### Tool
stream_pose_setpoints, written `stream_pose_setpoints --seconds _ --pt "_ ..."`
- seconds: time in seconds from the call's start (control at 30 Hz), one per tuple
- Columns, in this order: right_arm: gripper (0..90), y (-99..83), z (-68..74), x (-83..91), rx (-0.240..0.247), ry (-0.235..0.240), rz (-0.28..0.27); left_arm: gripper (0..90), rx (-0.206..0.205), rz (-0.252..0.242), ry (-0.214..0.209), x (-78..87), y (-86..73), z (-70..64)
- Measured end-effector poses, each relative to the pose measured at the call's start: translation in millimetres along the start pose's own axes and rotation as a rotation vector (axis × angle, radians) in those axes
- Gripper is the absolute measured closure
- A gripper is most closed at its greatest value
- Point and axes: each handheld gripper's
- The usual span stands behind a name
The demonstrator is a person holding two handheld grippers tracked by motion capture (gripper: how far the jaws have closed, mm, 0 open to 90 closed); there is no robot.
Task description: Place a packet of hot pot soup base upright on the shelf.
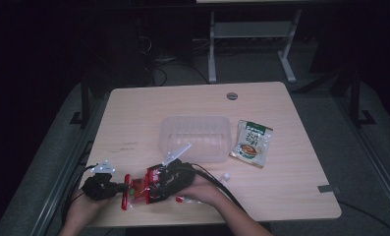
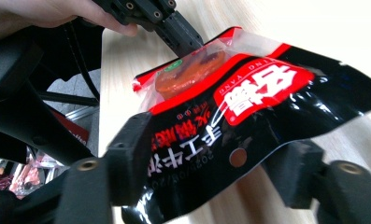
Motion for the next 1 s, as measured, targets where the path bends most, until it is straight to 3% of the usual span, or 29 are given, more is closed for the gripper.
stream_pose_setpoints --seconds 0.23,0.47,0.67,0.87,1.0 --pt "70.5 2.7 2.8 1.8 0.034 0.024 -0.031 89.9 -0.005 0.001 -0.003 0.2 -0.2 0.7" --pt "86.7 4.2 4.4 -2.6 0.065 0.044 -0.023 89.9 0.002 -0.01 -0.009 -0.6 -0.1 0.4" --pt "90.0 6.4 4.2 -1.5 0.075 0.098 -0.068 89.9 -0.026 0.01 0.003 1.3 2.0 -1.4" --pt "90.0 9.2 10.2 9.2 0.076 0.172 -0.124 89.9 -0.032 -0.044 0.008 7.8 7.4 -5.2" --pt "90.0 10.5 14.7 17.6 0.096 0.182 -0.146 89.9 -0.058 -0.059 0.006 8.3 13.7 -9.3"
Point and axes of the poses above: each handheld gripper's, and its own axes: x roughly backward along the jaws, y roughly out of its top, z roughly to its left, and after that the axes turned 5 degrees about -x, right-handed
